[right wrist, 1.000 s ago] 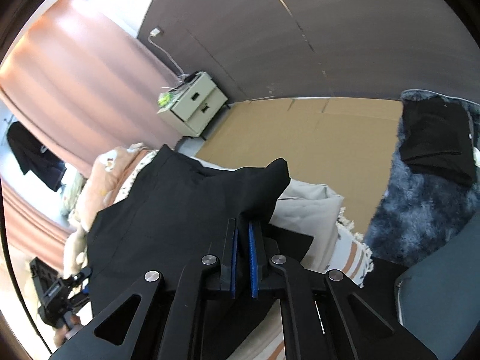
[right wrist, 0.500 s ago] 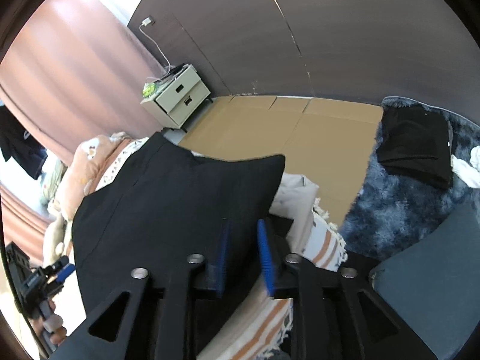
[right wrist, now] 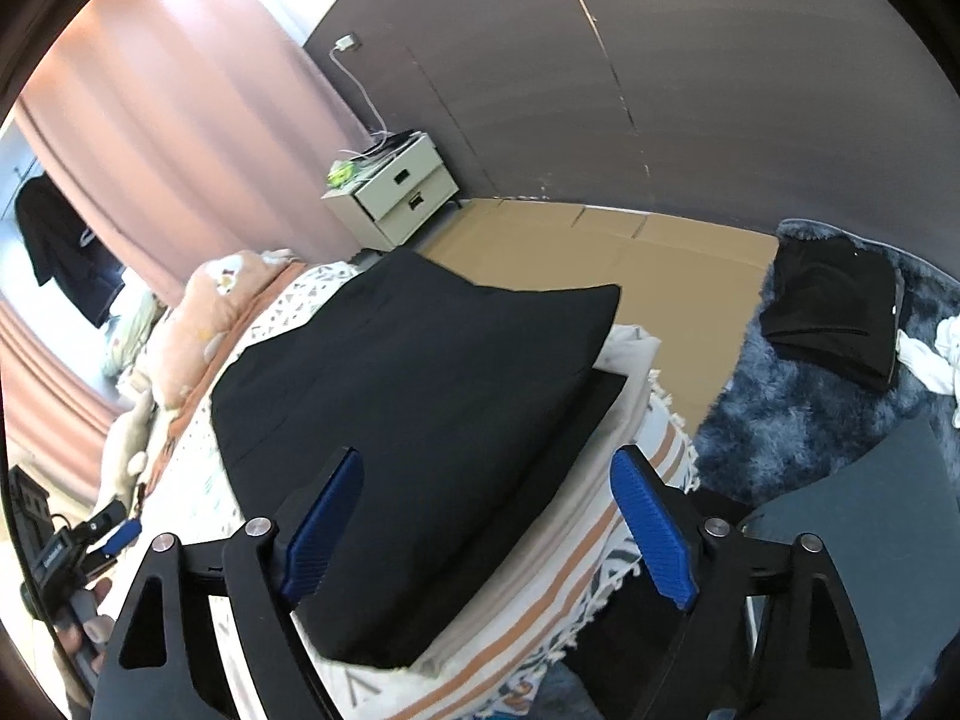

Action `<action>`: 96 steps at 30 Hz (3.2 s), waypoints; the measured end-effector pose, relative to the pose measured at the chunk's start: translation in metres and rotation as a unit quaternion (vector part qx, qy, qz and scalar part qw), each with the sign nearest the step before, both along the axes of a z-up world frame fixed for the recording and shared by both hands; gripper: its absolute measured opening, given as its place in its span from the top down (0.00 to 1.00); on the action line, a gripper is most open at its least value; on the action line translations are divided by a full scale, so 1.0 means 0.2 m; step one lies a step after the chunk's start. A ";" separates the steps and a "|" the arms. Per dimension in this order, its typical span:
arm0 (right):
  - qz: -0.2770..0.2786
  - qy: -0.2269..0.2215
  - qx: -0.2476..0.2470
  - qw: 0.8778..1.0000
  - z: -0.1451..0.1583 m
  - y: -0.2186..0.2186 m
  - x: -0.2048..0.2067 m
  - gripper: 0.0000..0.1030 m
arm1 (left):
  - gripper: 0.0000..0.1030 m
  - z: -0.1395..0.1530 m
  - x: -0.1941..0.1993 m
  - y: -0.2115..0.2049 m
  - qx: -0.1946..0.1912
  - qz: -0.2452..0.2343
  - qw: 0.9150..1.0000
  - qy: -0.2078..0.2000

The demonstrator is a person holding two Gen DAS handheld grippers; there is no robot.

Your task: Fold large clothes

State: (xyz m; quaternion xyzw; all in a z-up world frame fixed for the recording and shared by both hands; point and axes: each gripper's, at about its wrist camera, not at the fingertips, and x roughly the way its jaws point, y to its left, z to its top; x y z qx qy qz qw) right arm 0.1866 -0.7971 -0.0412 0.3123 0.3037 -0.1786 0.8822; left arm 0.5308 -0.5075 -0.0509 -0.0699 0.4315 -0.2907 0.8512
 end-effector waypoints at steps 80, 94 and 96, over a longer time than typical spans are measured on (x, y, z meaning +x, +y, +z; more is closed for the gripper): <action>0.236 -0.086 -0.157 0.955 0.05 2.11 -1.01 0.00 | 0.00 0.25 -2.45 1.83 0.079 0.290 0.927 -0.223; 0.252 -0.084 -0.155 0.951 0.00 2.17 -0.98 0.00 | 0.00 0.24 -2.47 1.80 0.082 0.289 0.928 -0.220; 0.251 -0.083 -0.155 0.952 0.00 2.16 -0.98 0.00 | 0.00 0.24 -2.47 1.80 0.084 0.288 0.928 -0.220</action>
